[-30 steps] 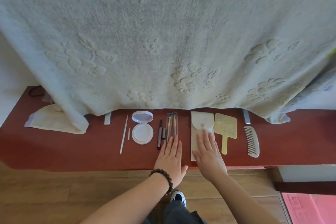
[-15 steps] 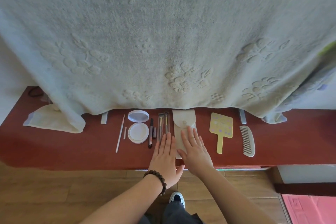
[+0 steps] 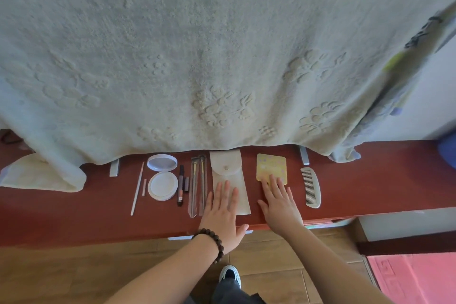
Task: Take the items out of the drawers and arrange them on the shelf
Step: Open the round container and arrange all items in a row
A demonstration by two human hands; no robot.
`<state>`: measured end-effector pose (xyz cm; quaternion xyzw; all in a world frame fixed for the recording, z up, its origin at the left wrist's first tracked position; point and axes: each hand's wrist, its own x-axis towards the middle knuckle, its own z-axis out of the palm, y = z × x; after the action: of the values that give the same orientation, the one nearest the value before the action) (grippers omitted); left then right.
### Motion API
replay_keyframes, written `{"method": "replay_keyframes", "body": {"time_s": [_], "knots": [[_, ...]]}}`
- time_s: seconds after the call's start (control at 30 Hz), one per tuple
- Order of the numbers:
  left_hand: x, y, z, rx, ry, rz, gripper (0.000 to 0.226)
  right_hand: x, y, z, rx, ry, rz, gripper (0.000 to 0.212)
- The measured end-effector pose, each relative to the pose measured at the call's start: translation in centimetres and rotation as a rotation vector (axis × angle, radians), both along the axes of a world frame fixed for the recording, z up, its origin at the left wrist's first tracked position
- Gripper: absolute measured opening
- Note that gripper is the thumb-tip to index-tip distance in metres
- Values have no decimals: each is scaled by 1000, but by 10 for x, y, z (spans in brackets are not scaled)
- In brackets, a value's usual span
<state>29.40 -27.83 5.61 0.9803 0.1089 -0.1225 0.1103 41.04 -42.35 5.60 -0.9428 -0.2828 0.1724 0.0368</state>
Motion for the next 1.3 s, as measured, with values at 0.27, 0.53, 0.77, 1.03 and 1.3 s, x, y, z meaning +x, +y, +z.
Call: {"method": "replay_keyframes", "body": {"time_s": [0.27,0.53,0.77,1.03,1.3], "knots": [[2,-2,-4,27,15,8,91,22,-24,8,172,-49,21,63],[5,-4,-7,35,30,28,92,27,-88,-5,51,-18,-226,63],[6,-6,-7,43,33,40,92,38,-49,-1,-7,-2,-151,64],[7,-6,-3,27,38,46,91,49,-38,0,-62,24,-139,65],[11,-7,5,31,39,43,83,33,-33,0,-63,-61,-174,66]]}}
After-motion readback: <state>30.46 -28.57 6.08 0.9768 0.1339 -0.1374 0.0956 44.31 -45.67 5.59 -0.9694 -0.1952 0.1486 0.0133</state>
